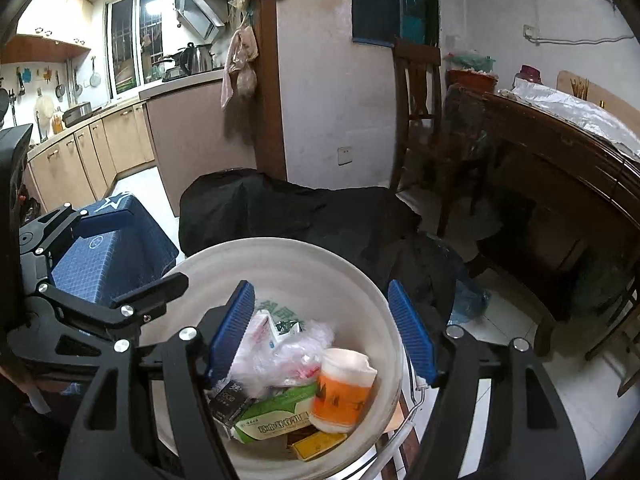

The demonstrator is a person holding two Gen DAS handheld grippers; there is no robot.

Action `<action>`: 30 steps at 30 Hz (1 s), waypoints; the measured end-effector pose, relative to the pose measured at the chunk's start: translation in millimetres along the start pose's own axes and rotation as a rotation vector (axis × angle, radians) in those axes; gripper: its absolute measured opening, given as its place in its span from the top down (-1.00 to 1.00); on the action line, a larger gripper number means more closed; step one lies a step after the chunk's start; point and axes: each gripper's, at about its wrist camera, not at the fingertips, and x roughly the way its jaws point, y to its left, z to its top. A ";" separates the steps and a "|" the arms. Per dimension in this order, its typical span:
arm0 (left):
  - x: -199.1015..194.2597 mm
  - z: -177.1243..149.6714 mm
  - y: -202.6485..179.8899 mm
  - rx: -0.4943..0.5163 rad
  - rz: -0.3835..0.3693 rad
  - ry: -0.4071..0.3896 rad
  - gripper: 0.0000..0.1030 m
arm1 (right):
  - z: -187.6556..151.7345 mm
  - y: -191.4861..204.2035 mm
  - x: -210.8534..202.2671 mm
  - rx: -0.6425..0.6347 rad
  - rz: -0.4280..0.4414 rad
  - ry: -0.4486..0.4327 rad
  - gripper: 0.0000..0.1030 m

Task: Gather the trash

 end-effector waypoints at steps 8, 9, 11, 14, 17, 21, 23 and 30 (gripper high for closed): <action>-29.9 -7.9 5.5 -0.006 -0.009 -0.036 -0.84 | -11.9 8.5 -20.3 0.026 -0.007 -0.012 -0.29; -36.8 -11.0 5.5 -0.003 -0.018 -0.043 -0.84 | -15.9 11.7 -25.3 0.029 -0.017 -0.016 -0.30; -50.6 -18.7 6.3 0.000 -0.043 -0.051 -0.85 | -22.0 18.2 -38.0 0.036 -0.047 -0.034 -0.45; -85.9 -40.1 6.8 0.015 -0.095 -0.083 -0.91 | -39.4 38.8 -80.6 0.051 -0.101 -0.106 -0.89; -123.4 -69.1 5.3 0.029 -0.163 -0.104 -0.91 | -60.0 64.5 -125.0 0.039 -0.185 -0.156 -0.90; -158.7 -112.8 0.4 0.072 -0.216 -0.053 -0.91 | -91.9 87.6 -161.9 0.060 -0.343 -0.121 -0.90; -176.3 -132.5 -2.4 0.088 -0.185 -0.079 -0.91 | -108.2 94.9 -176.9 0.095 -0.371 -0.075 -0.90; -220.5 -173.1 -16.5 0.029 -0.105 -0.099 -0.91 | -151.8 110.2 -219.0 0.113 -0.359 -0.072 -0.90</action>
